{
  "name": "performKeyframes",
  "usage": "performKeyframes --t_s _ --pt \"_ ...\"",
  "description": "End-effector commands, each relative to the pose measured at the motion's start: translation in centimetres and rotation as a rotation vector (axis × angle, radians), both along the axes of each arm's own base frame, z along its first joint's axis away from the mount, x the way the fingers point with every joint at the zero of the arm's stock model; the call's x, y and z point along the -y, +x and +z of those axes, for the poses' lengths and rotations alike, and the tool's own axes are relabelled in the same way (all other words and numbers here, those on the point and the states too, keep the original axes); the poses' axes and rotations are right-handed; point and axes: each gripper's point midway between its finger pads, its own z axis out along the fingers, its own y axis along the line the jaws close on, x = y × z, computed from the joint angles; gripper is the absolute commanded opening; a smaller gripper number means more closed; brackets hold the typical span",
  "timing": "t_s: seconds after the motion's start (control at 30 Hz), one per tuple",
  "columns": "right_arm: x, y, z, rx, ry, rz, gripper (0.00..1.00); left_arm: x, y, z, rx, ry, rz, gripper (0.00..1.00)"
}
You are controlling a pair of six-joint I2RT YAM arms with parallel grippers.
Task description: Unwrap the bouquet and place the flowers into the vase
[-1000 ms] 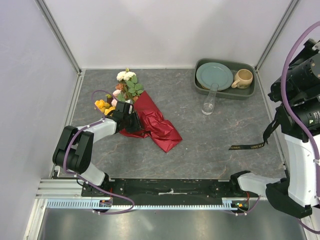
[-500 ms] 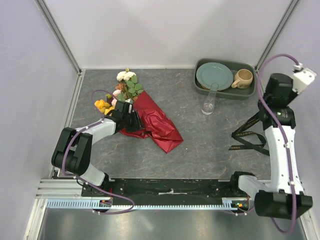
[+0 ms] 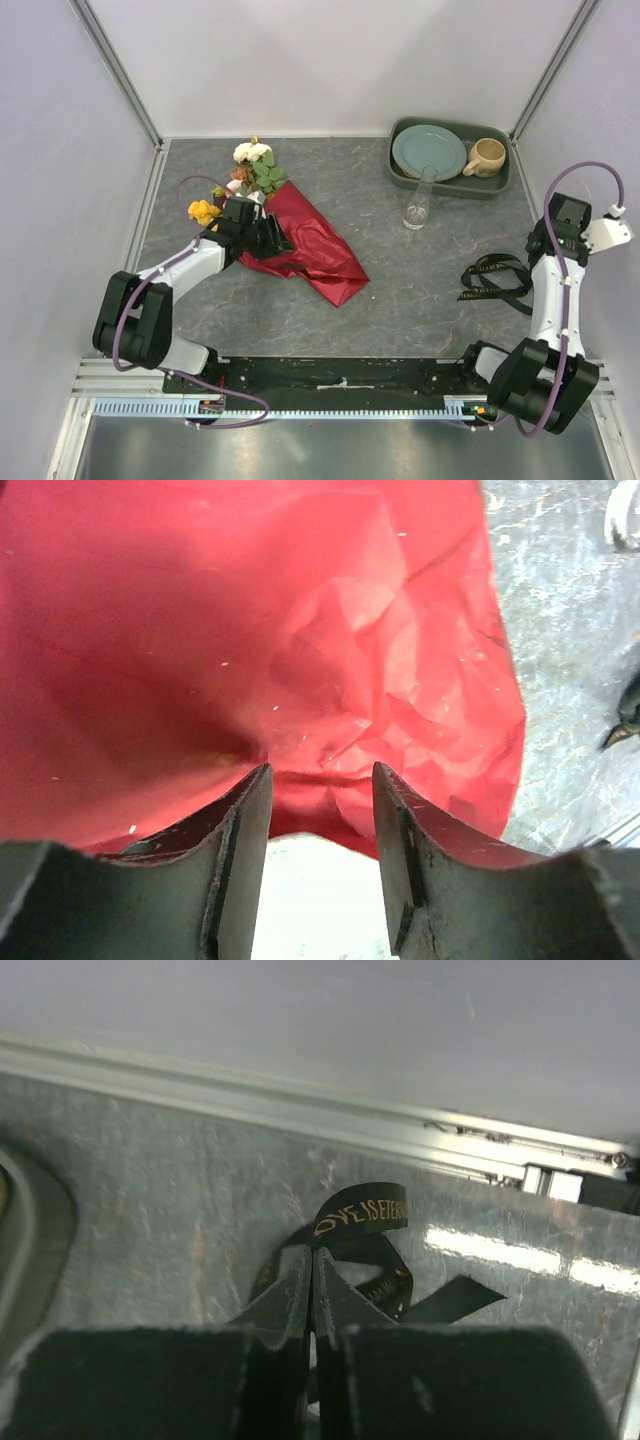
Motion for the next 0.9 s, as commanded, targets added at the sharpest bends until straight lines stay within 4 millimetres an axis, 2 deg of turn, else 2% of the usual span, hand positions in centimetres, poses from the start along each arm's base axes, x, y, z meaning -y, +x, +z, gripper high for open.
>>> performKeyframes --t_s 0.0,0.03,0.07,0.1,0.17,0.2,0.27,0.3,0.33,0.4,0.43,0.5,0.53,0.6,0.63,0.7,0.73,0.77,0.8,0.87 --pt "-1.2 0.2 -2.6 0.067 0.077 -0.014 0.15 0.9 0.4 4.2 0.077 -0.077 -0.020 0.54" --pt "-1.3 0.0 -2.7 0.072 0.080 -0.016 0.25 0.9 0.3 4.6 0.089 -0.082 -0.023 0.56" --pt "-1.4 -0.1 -3.3 0.070 0.084 -0.014 0.55 0.9 0.1 5.5 0.112 -0.089 -0.028 0.58" --pt "-1.7 0.1 -3.3 0.078 0.087 0.014 0.68 0.9 -0.2 6.0 0.118 -0.091 -0.037 0.60" --pt "-2.2 0.3 -2.8 0.103 0.085 0.053 0.86 0.7 -0.7 6.9 0.141 -0.087 -0.052 0.67" --pt "-2.7 0.4 -3.0 0.100 0.090 0.093 0.97 0.4 -1.1 8.0 0.175 -0.089 -0.054 0.70" --pt "-4.5 1.1 -2.3 0.129 0.103 0.179 0.98 -0.2 -2.0 8.0 0.182 -0.065 -0.053 0.74" --pt "-5.3 1.3 -1.3 0.151 0.086 0.214 0.98 -0.6 -2.4 9.1 0.223 -0.064 -0.048 0.75" --pt "-6.8 1.8 -0.8 0.141 0.064 0.276 0.98 -0.9 -3.1 8.9 0.214 -0.056 -0.045 0.79" --pt "-8.8 2.0 0.9 0.139 0.027 0.351 0.98 -1.2 -4.0 10.1 0.256 -0.058 -0.051 0.80" --pt "-11.4 2.4 2.1 0.155 0.003 0.438 0.98 -1.5 -4.5 10.1 0.253 -0.054 -0.050 0.82" --pt "-13.8 2.1 4.2 0.178 -0.037 0.513 0.98 -1.7 -5.1 10.6 0.266 -0.059 -0.044 0.82" --pt "-16.5 2.4 4.8 0.186 -0.037 0.614 0.98 -1.8 -5.6 11.1 0.280 -0.068 -0.038 0.82" --pt "-19.9 2.7 6.0 0.217 -0.037 0.772 0.98 -2.1 -6.0 11.4 0.284 -0.074 -0.029 0.83" --pt "-23.4 3.0 6.5 0.243 -0.034 0.912 0.98 -2.1 -6.3 11.8 0.294 -0.087 -0.021 0.83" --pt "-27.9 3.2 5.9 0.205 -0.036 1.108 0.98 -2.1 -6.5 12.3 0.299 -0.101 -0.015 0.83" --pt "-32.0 2.1 5.8 0.194 -0.041 1.248 0.98 -2.1 -6.7 12.7 0.310 -0.111 -0.008 0.83" --pt "-33.7 1.8 6.1 0.182 -0.085 1.302 0.98 -2.2 -6.6 12.9 0.316 -0.110 0.000 0.83" --pt "-38.2 0.0 5.0 0.143 -0.110 1.462 0.98 -2.3 -6.6 13.0 0.320 -0.109 0.005 0.83" --pt "-42.1 -1.3 4.3 0.133 -0.174 1.606 0.98 -2.5 -6.6 13.3 0.331 -0.112 0.020 0.83"
